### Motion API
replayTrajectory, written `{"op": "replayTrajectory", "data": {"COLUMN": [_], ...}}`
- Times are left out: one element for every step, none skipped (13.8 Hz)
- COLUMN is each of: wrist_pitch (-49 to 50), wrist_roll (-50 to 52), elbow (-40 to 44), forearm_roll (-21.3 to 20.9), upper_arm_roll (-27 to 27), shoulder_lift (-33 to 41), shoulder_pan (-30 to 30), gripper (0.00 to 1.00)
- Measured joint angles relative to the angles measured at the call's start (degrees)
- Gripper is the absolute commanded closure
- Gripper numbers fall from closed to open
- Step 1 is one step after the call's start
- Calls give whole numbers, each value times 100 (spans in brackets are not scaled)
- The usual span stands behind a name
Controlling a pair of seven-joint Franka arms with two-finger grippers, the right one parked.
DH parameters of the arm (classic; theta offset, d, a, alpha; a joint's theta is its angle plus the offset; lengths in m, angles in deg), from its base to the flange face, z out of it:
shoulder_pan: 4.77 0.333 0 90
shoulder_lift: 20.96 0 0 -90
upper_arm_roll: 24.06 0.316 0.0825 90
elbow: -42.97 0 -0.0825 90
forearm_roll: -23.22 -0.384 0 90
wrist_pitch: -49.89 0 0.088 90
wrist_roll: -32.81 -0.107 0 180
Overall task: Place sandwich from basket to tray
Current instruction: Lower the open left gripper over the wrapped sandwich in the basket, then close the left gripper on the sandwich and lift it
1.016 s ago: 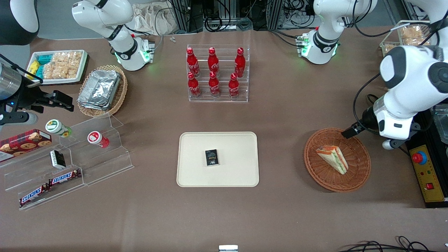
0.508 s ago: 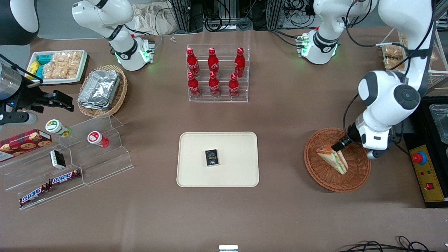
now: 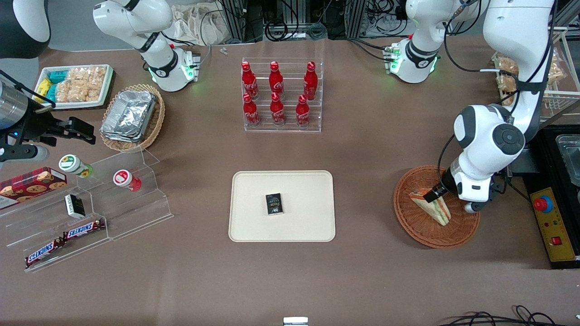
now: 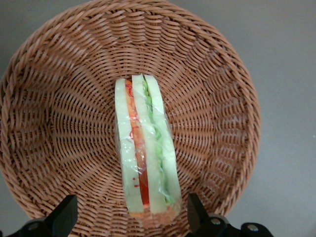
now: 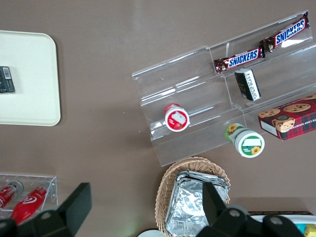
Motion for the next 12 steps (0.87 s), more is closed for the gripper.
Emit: {"op": "replayTrajectory", "data": {"wrist_pitch": [-67,-142,-197,-234,-255,-267,-276,-279,-291,-322,-358,-370], "wrist_roll": [124,245,334,398,420,426,432,435,438,439,440,441], "elbow": [9,14,18,27,52,78,104,125,140,150,155,155], "forearm_roll": [-115,-221,-323,-423,-473,-489,-497,-502,-506,-507,-507,-508], "upper_arm_roll": [-8,-11,-13,-13,-13,-13,-13,-13,-13,-13,-13,-13], "shoulder_lift": [-64,-138,-212,-290,-362,-424,-475,-509,-535,-553,-562,-568], "shoulder_pan": [-20,-47,-69,-79,-81,-81,-81,-81,-81,-81,-81,-81], "gripper": [0,0,0,1,6,17,37,55,71,85,98,100]}}
